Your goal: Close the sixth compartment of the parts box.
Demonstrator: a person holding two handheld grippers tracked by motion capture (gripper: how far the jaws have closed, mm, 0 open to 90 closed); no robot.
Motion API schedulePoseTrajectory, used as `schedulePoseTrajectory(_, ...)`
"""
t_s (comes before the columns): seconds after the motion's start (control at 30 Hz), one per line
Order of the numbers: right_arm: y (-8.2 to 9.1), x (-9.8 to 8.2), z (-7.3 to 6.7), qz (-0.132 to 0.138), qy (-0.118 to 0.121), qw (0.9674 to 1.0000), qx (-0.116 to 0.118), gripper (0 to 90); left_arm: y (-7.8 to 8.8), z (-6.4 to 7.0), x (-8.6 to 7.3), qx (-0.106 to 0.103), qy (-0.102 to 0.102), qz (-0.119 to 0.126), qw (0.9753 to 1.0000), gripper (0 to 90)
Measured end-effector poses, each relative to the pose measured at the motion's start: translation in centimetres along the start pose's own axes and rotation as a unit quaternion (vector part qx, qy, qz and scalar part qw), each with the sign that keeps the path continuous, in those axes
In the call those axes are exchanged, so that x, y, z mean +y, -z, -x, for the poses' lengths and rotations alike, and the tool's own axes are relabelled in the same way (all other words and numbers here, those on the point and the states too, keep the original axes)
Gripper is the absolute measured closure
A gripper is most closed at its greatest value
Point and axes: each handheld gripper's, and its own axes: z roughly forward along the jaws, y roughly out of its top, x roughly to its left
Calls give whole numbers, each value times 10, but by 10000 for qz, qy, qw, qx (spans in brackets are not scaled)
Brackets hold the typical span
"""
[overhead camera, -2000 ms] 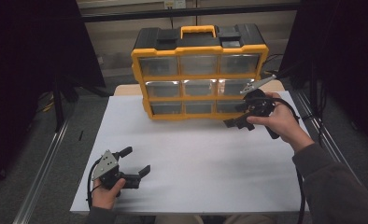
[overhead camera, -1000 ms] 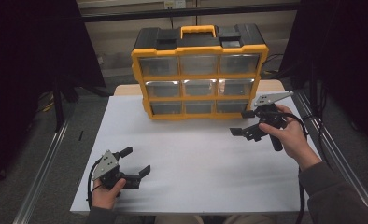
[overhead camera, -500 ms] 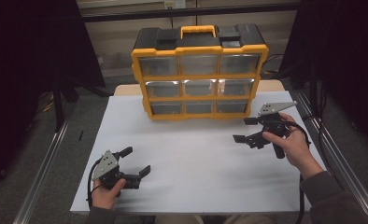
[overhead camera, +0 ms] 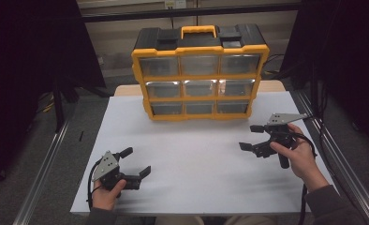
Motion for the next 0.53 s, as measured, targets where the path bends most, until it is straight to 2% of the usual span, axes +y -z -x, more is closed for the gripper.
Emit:
schedulePoseTrajectory(0.03,1,-3,-1,0,14,10000,-19,109,0,2,0,157,45,1,9999,15)
schedulePoseTrajectory(0.1,2,-8,-2,30,88,9999,-51,109,0,2,0,136,81,36,9999,15)
schedulePoseTrajectory(0.23,7,-21,-4,216,13,9997,-128,109,1,1,0,165,-62,-71,9998,15)
schedulePoseTrajectory(0.27,8,-25,-4,242,-35,9996,-121,109,0,3,0,182,80,40,9998,15)
schedulePoseTrajectory(0.3,10,-29,-4,252,-62,9996,-144,109,0,2,0,182,64,29,9998,15)
schedulePoseTrajectory(0.33,11,-33,-5,276,-104,9994,-198,109,0,2,0,165,54,17,9998,15)
schedulePoseTrajectory(0.37,12,-36,-4,302,-101,9991,-284,110,0,-1,0,-4,-34,-29,10000,15)
schedulePoseTrajectory(0.4,14,-39,-5,371,-166,9986,-325,109,0,0,0,24,13,16,10000,15)
schedulePoseTrajectory(0.43,16,-42,-5,470,-226,9981,-333,109,0,2,0,191,62,23,9998,15)
schedulePoseTrajectory(0.47,17,-46,-6,564,-290,9974,-330,109,0,2,0,162,91,35,9998,15)
schedulePoseTrajectory(0.53,20,-51,-8,656,-240,9968,-377,109,0,2,1,183,78,52,9998,15)
